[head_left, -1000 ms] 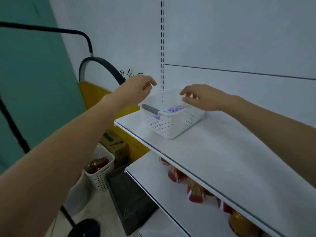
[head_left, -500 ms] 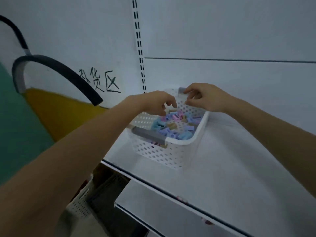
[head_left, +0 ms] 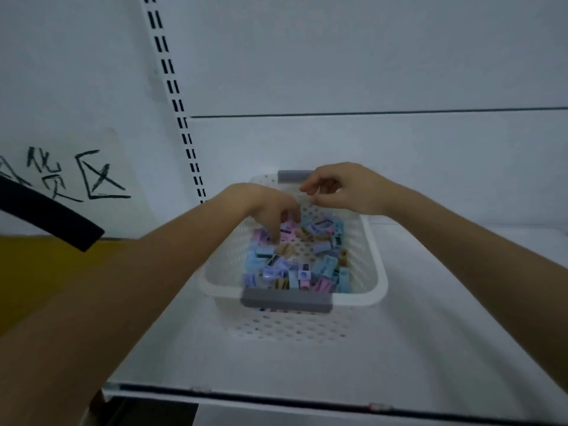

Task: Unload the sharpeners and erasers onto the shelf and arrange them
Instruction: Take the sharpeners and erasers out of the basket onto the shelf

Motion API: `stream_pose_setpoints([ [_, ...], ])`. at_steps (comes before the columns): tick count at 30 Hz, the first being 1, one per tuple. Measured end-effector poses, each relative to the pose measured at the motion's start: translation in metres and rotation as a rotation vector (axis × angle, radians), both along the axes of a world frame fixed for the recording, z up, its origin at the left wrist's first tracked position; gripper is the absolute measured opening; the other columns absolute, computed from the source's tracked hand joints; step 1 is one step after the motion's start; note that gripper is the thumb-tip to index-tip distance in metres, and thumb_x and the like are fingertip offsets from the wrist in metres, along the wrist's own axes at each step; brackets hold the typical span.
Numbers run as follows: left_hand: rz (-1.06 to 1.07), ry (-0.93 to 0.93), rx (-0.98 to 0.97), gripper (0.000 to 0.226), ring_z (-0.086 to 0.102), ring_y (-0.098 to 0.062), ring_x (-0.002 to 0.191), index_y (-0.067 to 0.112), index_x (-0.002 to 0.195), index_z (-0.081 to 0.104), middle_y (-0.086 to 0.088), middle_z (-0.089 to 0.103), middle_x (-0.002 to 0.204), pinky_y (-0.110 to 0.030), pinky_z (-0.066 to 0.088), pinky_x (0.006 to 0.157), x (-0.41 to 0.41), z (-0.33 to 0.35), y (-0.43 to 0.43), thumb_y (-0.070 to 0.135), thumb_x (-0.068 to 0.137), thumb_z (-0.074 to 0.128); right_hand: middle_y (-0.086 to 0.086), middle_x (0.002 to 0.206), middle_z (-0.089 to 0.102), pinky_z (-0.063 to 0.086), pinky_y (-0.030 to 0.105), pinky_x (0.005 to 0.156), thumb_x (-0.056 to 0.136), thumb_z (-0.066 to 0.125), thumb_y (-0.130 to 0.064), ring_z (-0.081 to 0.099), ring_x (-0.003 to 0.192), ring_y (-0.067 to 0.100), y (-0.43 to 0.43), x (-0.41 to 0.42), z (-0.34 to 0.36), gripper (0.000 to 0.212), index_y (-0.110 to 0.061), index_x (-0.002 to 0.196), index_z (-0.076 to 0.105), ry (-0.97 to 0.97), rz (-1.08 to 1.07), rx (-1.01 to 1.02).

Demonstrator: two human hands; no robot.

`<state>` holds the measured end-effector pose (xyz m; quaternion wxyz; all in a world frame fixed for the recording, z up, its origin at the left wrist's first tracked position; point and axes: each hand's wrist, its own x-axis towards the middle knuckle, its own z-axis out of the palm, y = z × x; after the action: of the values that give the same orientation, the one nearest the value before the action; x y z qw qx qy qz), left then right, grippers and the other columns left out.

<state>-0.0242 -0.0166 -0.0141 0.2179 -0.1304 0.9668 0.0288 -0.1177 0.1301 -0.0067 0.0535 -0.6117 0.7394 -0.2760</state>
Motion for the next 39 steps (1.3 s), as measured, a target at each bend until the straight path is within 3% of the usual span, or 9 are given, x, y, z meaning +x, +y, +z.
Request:
stream_pose_setpoints([
  [4, -0.012, 0.026, 0.076, 0.057, 0.051, -0.024, 0.108, 0.024, 0.125, 0.045, -0.004, 0.045, 0.125, -0.038, 0.049, 0.092, 0.003, -0.001, 0.001, 0.017, 0.076, 0.074, -0.011, 0.091, 0.059, 0.04, 0.005, 0.07, 0.085, 0.062, -0.017, 0.053, 0.076, -0.003, -0.001, 0.001, 0.001, 0.019, -0.02, 0.103, 0.065, 0.019, -0.002, 0.023],
  [9, -0.017, 0.03, 0.117, 0.059, 0.053, -0.024, 0.106, 0.027, 0.126, 0.043, 0.0, 0.043, 0.117, -0.038, 0.049, 0.091, 0.003, -0.002, 0.004, 0.017, 0.077, 0.072, -0.017, 0.089, 0.056, 0.039, 0.003, 0.07, 0.086, 0.061, -0.016, 0.054, 0.078, -0.002, 0.0, 0.001, 0.001, 0.019, -0.02, 0.104, 0.065, 0.007, 0.014, 0.015],
  [16, -0.087, 0.043, 0.079, 0.048, 0.056, -0.026, 0.098, 0.03, 0.11, 0.047, -0.004, 0.05, 0.111, -0.036, 0.05, 0.08, 0.001, -0.003, 0.004, 0.017, 0.072, 0.074, -0.008, 0.094, 0.059, 0.041, 0.008, 0.073, 0.086, 0.061, -0.019, 0.055, 0.083, 0.006, 0.0, 0.001, 0.0, 0.018, -0.018, 0.104, 0.065, 0.016, 0.038, 0.026],
  [22, -0.127, 0.107, 0.071, 0.05, 0.046, -0.016, 0.086, 0.025, 0.117, 0.048, 0.006, 0.046, 0.096, -0.027, 0.039, 0.071, 0.005, 0.002, 0.007, 0.017, 0.074, 0.072, -0.009, 0.093, 0.06, 0.041, 0.005, 0.072, 0.086, 0.062, -0.02, 0.053, 0.079, -0.002, 0.0, 0.0, 0.0, 0.018, -0.017, 0.103, 0.066, -0.008, 0.054, -0.001],
  [30, -0.094, 0.255, 0.035, 0.045, 0.047, -0.016, 0.09, 0.027, 0.113, 0.052, 0.009, 0.046, 0.093, -0.027, 0.039, 0.077, 0.016, 0.025, 0.0, 0.014, 0.075, 0.072, -0.008, 0.09, 0.061, 0.045, 0.008, 0.077, 0.086, 0.06, -0.009, 0.058, 0.083, 0.0, 0.001, -0.002, -0.001, 0.015, -0.02, 0.097, 0.06, -0.146, 0.043, -0.123],
  [32, -0.075, 0.28, 0.027, 0.043, 0.049, -0.018, 0.093, 0.029, 0.108, 0.051, 0.007, 0.049, 0.099, -0.028, 0.039, 0.077, 0.022, 0.034, -0.005, 0.013, 0.075, 0.072, -0.006, 0.094, 0.062, 0.045, 0.011, 0.079, 0.087, 0.059, -0.01, 0.059, 0.086, 0.006, 0.003, -0.002, 0.007, 0.015, -0.02, 0.098, 0.059, -0.106, 0.063, -0.05],
  [35, -0.07, 0.344, 0.035, 0.041, 0.052, -0.021, 0.098, 0.032, 0.104, 0.049, 0.001, 0.053, 0.111, -0.031, 0.044, 0.079, 0.029, 0.044, -0.009, 0.012, 0.076, 0.072, -0.004, 0.104, 0.061, 0.047, 0.019, 0.083, 0.084, 0.063, -0.017, 0.058, 0.093, 0.009, 0.003, 0.0, 0.026, 0.018, -0.024, 0.099, 0.058, 0.057, 0.08, 0.249],
  [39, -0.064, 0.424, 0.122, 0.04, 0.054, -0.02, 0.1, 0.032, 0.103, 0.05, 0.003, 0.054, 0.113, -0.034, 0.047, 0.086, 0.031, 0.035, -0.01, 0.015, 0.076, 0.073, -0.002, 0.119, 0.055, 0.044, 0.03, 0.094, 0.081, 0.067, -0.029, 0.053, 0.105, 0.014, -0.011, 0.017, 0.037, 0.045, -0.023, 0.124, 0.052, 0.344, 0.064, 0.616],
])
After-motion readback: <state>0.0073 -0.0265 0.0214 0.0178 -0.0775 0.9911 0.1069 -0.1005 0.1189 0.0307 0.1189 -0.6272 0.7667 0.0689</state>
